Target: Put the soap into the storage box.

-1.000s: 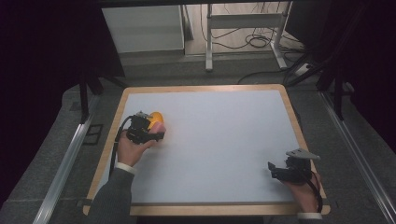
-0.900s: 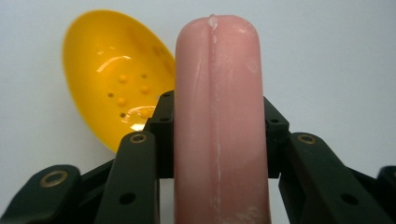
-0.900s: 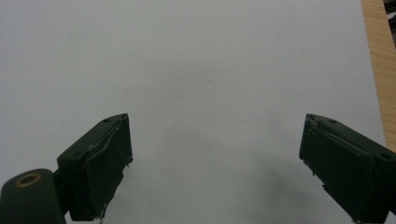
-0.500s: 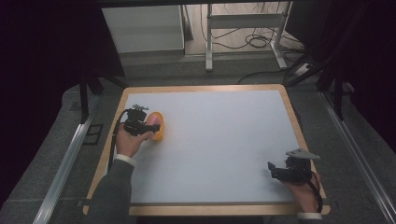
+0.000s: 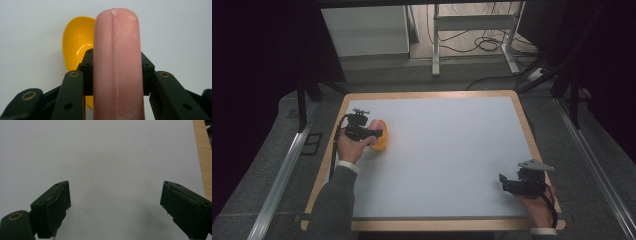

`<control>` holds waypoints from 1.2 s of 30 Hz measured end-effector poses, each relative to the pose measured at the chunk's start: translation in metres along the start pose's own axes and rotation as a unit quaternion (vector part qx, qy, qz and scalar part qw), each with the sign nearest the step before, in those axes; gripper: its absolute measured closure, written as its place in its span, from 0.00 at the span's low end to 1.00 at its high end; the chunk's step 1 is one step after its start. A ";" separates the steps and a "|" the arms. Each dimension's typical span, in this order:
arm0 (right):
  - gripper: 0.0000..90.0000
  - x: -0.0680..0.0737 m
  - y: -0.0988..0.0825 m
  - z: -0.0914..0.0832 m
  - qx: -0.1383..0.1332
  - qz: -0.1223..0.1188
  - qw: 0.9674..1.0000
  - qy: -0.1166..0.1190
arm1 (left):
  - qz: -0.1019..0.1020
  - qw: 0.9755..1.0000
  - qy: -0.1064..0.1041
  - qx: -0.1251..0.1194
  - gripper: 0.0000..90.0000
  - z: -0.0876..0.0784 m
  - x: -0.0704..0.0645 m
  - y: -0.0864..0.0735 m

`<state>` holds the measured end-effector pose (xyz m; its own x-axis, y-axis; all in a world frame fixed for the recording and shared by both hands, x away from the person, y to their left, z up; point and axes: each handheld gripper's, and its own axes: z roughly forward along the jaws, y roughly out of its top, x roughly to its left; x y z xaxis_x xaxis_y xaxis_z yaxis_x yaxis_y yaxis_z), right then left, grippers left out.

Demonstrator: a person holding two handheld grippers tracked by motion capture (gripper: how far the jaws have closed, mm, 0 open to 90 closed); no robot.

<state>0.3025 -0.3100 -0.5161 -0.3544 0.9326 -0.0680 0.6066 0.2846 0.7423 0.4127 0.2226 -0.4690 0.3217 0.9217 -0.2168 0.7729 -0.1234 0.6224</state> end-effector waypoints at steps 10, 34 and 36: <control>0.10 0.000 -0.001 0.001 0.003 0.000 1.000 -0.001 | -0.003 1.000 0.010 0.017 0.66 0.016 0.001 0.008; 0.10 0.001 -0.001 0.001 0.004 -0.004 1.000 -0.002 | -0.010 1.000 0.021 0.001 0.56 0.014 0.003 0.007; 0.10 0.001 -0.001 0.001 0.004 -0.005 1.000 -0.002 | -0.011 1.000 0.021 -0.001 0.50 0.012 0.002 0.007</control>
<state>0.3021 -0.3090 -0.5175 -0.3578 0.9304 -0.0790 0.6080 0.2963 0.7366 0.4251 0.2190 -0.4742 0.2812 0.9387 -0.1993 0.7785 -0.1017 0.6194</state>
